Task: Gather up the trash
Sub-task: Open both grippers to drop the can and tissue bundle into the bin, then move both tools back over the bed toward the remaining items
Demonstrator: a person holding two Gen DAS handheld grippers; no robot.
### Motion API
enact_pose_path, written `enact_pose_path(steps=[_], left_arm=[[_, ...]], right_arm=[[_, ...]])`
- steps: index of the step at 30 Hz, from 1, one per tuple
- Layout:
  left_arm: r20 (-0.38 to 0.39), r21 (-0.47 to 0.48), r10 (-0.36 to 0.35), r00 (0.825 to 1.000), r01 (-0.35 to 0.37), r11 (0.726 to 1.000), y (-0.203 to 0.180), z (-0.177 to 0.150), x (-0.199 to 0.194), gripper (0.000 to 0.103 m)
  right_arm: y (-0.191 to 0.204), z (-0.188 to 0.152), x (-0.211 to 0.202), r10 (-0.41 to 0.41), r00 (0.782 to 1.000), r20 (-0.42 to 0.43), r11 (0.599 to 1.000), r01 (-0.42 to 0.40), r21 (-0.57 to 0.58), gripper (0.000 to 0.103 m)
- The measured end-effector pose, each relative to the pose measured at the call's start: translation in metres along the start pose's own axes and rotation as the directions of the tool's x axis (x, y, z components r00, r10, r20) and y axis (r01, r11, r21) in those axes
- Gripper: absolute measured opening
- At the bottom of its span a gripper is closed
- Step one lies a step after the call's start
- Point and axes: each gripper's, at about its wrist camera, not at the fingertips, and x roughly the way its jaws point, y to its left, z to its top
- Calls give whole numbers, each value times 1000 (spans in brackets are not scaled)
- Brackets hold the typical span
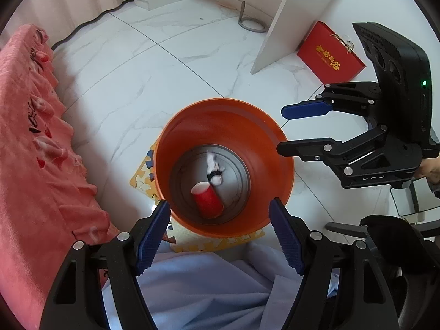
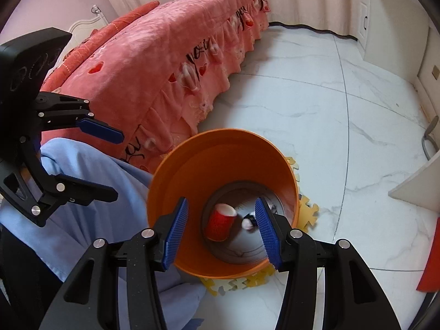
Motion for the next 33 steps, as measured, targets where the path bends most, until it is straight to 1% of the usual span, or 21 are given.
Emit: enact_pose_path(steps=[1,2,3,9,11,12,14,17,18,20,22,26,30,33], left_arm=[[2,1,7,1000,-7,1000,0,-2,-3,76],[4,2,14,1000,-14,1000,0,-3,-5,82],[8,3,29,1000,-29,1000,0,-5,-9,83],[34,-30,76,996,-75,997,6,-19,-33,84],[49,-46,95,994,-92,995,7,-26,-43,88],[62,-56,104,993,-101,993,8,-30,-51,89],[79,-75,120,990,-114,991,8,-38,-63,90],[97,-110,168,981,-158,981,9,-53,-82,90],[106,-129,176,979,-162,978,11,-62,-91,90],[118,-157,186,975,-167,973,13,-74,-102,97],[132,-202,209,969,-180,963,18,-94,-117,97],[125,-280,251,960,-209,937,27,-130,-136,97],[119,-363,297,947,-237,901,36,-171,-158,97],[112,-408,325,939,-255,877,41,-193,-169,97]], right_arm=[[3,1,-2,2,1000,3,1000,-2,-5,52],[6,3,-4,2,1000,7,1000,-2,-12,52],[9,4,-7,3,1000,11,1000,-2,-20,52],[32,15,-25,11,999,31,998,-9,-57,52],[43,20,-33,17,999,40,997,-14,-77,59],[47,22,-36,19,999,44,996,-16,-84,61],[60,27,-43,27,998,56,994,-21,-109,63],[82,36,-53,46,997,64,988,-36,-151,64],[90,39,-56,54,996,70,985,-42,-165,66],[108,44,-62,78,994,81,979,-61,-194,71],[129,49,-66,100,991,87,970,-78,-232,71],[169,59,-66,132,988,79,947,-102,-304,71],[210,68,-64,173,983,66,919,-137,-369,74],[246,74,-60,200,978,50,891,-161,-425,76]])
